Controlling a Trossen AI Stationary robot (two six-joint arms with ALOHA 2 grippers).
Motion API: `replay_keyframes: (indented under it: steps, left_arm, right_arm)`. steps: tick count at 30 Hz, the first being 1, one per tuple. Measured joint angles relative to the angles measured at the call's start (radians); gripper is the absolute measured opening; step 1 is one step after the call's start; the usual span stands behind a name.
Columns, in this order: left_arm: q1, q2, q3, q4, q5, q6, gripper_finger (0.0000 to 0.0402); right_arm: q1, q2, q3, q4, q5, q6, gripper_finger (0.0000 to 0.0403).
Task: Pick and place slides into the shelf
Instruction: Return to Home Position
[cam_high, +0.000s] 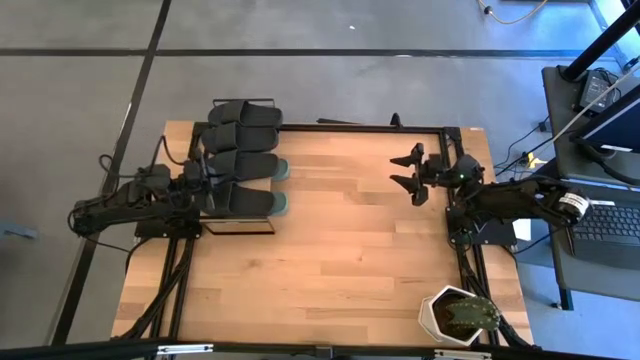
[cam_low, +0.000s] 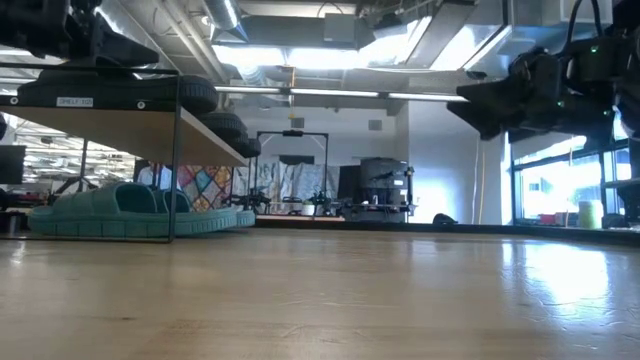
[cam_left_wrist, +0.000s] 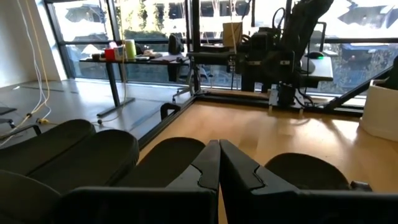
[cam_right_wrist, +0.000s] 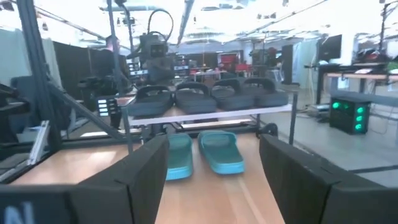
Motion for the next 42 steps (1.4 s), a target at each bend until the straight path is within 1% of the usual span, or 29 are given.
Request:
replay_keyframes:
  steps: [2,5,7,9,12,14,17,20,24,29,35,38,42]
  left_arm:
    - [0.000,0.000,-0.005,0.000,0.000,0.007,0.0000]
    - [0.000,0.000,-0.005,0.002,0.000,0.007,0.0000]
    - [0.000,0.000,-0.005,0.001,-0.001,0.007,0.0000]
    - [0.000,0.000,-0.005,0.001,-0.001,0.007,0.0000]
    - [0.000,0.000,-0.005,0.001,-0.001,0.007,0.0000]
    - [0.000,0.000,-0.005,0.001,-0.001,0.007,0.0000]
    - [0.000,0.000,-0.005,0.001,-0.001,0.006,0.0000]
    - [0.000,0.000,-0.005,0.001,-0.001,0.005,0.0000]
    - [0.000,0.000,-0.005,0.000,-0.001,0.004,0.0000]
    - [0.000,0.000,-0.005,0.001,-0.001,0.006,0.0000]
    - [0.000,0.000,-0.005,0.000,-0.001,0.005,0.0000]
    - [0.000,0.000,-0.005,0.000,-0.001,0.005,0.0000]
    - [0.000,0.000,-0.005,0.000,-0.001,0.006,0.0000]
  right_arm:
    - [-0.039,0.000,0.000,0.000,-0.066,0.031,0.0251]
    - [-0.100,-0.015,0.000,0.002,-0.194,0.084,0.0251]
    - [-0.128,-0.049,0.000,0.016,-0.222,0.108,0.0251]
    - [-0.145,-0.101,0.000,0.041,-0.209,0.127,0.0251]
    - [-0.149,-0.194,0.000,0.021,-0.139,0.163,0.0251]
    - [-0.149,-0.256,0.000,-0.029,-0.103,0.185,0.0251]
    - [-0.149,-0.354,0.000,-0.183,-0.044,0.173,0.0251]
    - [-0.130,-0.456,0.000,-0.392,0.060,0.115,0.0251]
    - [-0.072,-0.593,0.000,-0.619,0.228,0.039,0.0251]
    - [0.021,-0.726,0.000,-0.747,0.382,-0.016,0.0251]
    - [0.104,-0.843,0.000,-0.933,0.566,-0.054,0.0251]
    - [0.137,-0.893,0.000,-0.996,0.623,-0.064,0.0251]
    - [0.168,-0.954,0.000,-1.044,0.632,-0.092,0.0251]
